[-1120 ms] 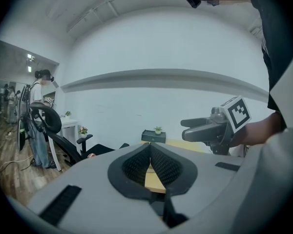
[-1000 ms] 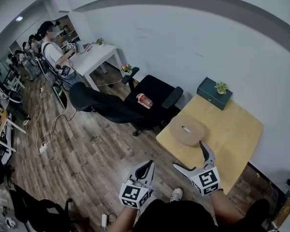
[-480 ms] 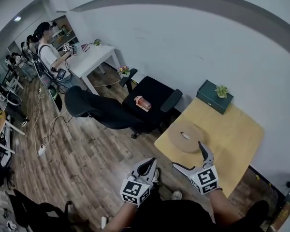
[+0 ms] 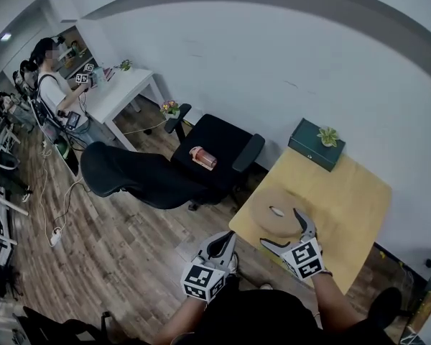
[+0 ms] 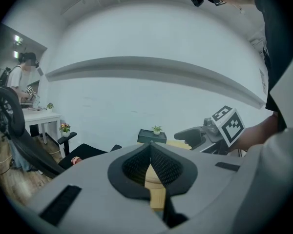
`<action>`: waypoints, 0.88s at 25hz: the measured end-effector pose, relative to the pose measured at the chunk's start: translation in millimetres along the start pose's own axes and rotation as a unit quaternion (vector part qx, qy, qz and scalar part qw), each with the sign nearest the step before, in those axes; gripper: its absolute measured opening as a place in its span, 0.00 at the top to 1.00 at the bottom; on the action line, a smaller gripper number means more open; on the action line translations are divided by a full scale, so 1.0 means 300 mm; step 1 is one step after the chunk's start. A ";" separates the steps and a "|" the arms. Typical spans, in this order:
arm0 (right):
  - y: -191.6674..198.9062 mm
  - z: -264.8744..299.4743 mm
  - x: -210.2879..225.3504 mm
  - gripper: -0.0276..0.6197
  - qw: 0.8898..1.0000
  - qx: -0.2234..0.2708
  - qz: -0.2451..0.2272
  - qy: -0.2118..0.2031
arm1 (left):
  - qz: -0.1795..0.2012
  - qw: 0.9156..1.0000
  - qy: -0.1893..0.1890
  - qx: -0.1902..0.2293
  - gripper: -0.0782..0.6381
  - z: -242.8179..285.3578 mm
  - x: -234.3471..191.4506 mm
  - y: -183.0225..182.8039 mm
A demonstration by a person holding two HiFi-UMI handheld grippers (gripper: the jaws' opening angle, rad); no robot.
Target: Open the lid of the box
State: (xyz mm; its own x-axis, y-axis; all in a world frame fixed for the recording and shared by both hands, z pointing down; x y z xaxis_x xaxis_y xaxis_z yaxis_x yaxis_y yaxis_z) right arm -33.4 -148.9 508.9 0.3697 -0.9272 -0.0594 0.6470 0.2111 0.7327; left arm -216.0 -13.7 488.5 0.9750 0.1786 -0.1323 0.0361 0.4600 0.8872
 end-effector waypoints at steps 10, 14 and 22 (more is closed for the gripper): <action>-0.030 0.170 0.018 0.15 0.993 -0.110 -0.012 -0.044 | 0.001 0.999 0.031 -0.012 0.87 0.109 -0.152 -0.039; -0.016 0.248 0.023 0.17 0.985 -0.157 -0.018 -0.064 | 0.005 0.999 0.043 -0.016 0.87 0.145 -0.193 -0.050; 0.030 0.353 0.044 0.21 0.968 -0.236 -0.030 -0.080 | -0.001 0.998 0.052 -0.023 0.87 0.159 -0.276 -0.039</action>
State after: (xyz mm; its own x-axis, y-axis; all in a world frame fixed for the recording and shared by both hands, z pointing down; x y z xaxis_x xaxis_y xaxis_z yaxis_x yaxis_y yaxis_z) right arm -93.3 -192.1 586.7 0.2378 -0.9704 0.0413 0.9107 0.2376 0.3380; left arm -286.8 -75.5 510.2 0.9470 0.2651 -0.1816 0.0263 0.4995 0.8659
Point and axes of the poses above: the fingertips, and each gripper's own axes: z forward along the fingers, x to its right, y out of its underside, the point moved 9 cm from there along -z, backward along the fingers, and after that the axes turned 13 degrees about -x, right-handed, at the moved point
